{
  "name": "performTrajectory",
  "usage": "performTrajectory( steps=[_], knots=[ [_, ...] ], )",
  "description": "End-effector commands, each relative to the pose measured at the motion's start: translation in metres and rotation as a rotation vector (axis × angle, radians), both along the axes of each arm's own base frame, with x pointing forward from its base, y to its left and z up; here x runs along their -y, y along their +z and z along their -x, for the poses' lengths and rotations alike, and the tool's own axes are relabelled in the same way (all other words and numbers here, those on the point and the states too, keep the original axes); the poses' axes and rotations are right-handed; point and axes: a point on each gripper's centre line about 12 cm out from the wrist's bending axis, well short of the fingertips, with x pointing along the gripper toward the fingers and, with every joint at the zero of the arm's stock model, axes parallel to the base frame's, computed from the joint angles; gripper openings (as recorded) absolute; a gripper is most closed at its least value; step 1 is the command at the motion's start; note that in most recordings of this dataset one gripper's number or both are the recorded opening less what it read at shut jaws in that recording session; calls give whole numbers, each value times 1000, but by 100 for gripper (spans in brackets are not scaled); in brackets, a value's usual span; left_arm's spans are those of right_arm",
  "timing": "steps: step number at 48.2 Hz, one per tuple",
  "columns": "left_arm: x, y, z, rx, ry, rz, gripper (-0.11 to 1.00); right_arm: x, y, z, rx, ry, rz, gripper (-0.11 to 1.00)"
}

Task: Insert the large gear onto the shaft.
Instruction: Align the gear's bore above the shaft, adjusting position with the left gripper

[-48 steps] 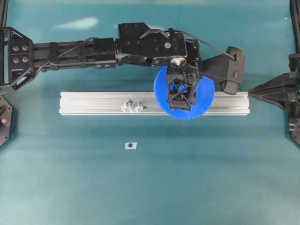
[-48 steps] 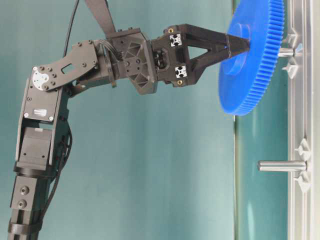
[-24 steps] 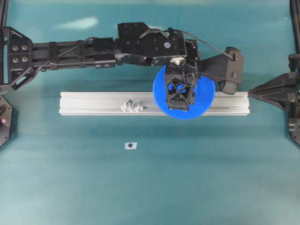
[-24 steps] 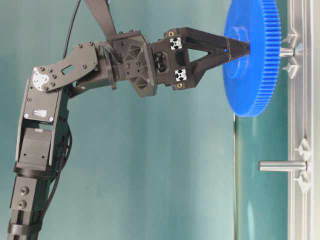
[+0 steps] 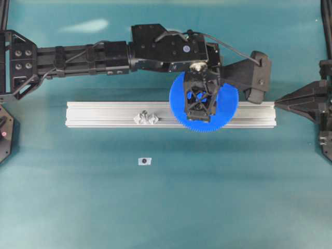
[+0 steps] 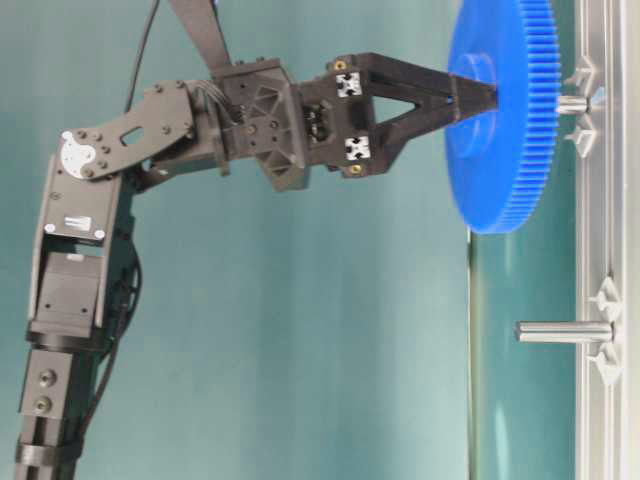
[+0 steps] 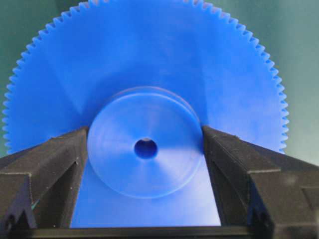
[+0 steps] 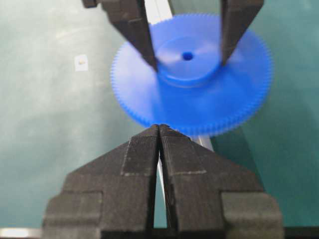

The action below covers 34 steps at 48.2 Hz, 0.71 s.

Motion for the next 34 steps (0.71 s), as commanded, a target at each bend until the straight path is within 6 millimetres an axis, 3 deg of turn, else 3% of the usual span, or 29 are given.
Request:
performTrajectory(
  steps=[1,12,25,34],
  knots=[
    [-6,28,-3,64,6,-17,76,0,4,-2,10,-3,-7,9],
    [-3,22,-4,27,5,-7,76,1,4,-2,10,-6,-7,9],
    [24,19,-7,20,-35,-3,76,0,4,-2,10,-3,-7,9],
    [28,15,-8,15,-26,3,76,1,4,-2,10,-6,-7,9]
  ],
)
